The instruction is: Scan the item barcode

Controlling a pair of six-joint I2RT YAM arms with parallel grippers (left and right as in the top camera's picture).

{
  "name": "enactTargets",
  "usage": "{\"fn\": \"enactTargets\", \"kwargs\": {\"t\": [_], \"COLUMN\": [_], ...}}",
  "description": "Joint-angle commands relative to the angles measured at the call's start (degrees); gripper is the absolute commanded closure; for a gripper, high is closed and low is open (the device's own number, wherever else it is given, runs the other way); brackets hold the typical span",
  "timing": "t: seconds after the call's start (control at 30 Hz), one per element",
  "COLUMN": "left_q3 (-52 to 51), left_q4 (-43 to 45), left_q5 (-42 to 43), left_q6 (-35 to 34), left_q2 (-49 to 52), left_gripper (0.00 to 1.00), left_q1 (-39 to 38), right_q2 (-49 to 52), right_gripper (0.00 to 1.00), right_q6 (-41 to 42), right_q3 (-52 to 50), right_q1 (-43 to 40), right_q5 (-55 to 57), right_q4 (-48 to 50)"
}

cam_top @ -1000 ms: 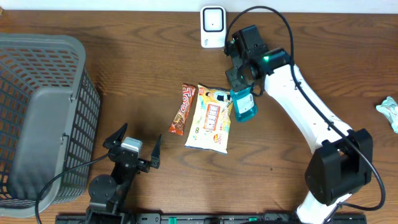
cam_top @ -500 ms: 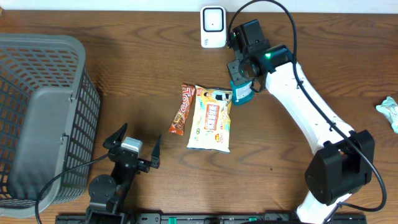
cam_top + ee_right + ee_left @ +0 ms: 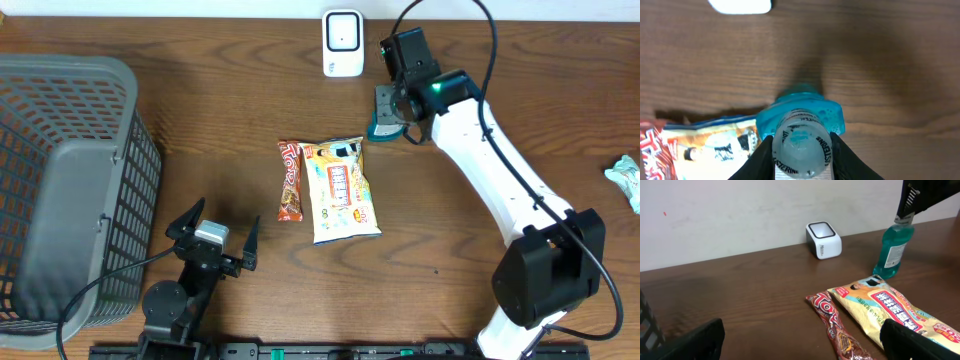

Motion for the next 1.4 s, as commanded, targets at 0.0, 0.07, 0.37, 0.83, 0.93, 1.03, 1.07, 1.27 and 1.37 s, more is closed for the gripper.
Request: {"fn": "enactTargets", "kwargs": {"t": [0.0, 0.07, 0.37, 0.83, 0.93, 1.03, 1.07, 1.27, 1.37], "left_q3": [-1.1, -1.1, -1.1, -1.1, -1.1, -1.1, -1.1, -1.1, -1.1], "left_q4": [-1.7, -1.7, -1.7, -1.7, -1.7, -1.7, -1.7, -1.7, -1.7], "left_q5": [0.1, 0.1, 0.1, 0.1, 0.1, 0.1, 0.1, 0.1, 0.1], "left_q6": [0.5, 0.5, 0.5, 0.5, 0.5, 0.5, 0.5, 0.5, 0.5], "left_q2": [-0.1, -0.1, -0.1, -0.1, -0.1, -0.1, -0.1, -0.1, -0.1], "left_gripper": [0.01, 0.01, 0.01, 0.01, 0.01, 0.01, 0.01, 0.01, 0.01], "left_q1": [-0.2, -0.2, -0.2, -0.2, -0.2, -0.2, -0.2, -0.2, -0.2], "right_q2": [-0.7, -0.7, -0.7, -8.6, -9.8, -9.4, -9.2, -8.8, -8.2], "right_gripper": [0.71, 0.68, 0.46, 0.01, 0.01, 0.01, 0.01, 0.01, 0.01], "right_q6": [7.0, 7.9, 11.3, -23.5, -46.6, -56.8, -58.1, -59.0, -61.2], "right_q3": [1.9, 1.9, 1.9, 2.0, 2.0, 1.8, 1.8, 1.8, 1.8], "right_q1": [-0.2, -0.2, -0.2, -0.2, -0.4, -1.6, -2.1, -6.1, -8.7], "right_q5": [1.6, 1.6, 2.4, -8.1, -16.9, -16.0, -15.0, -14.9, -19.8], "right_q4": [-0.2, -0.4, -0.8, -5.2, -11.6, -14.1, -13.5, -7.3, -4.9]}}
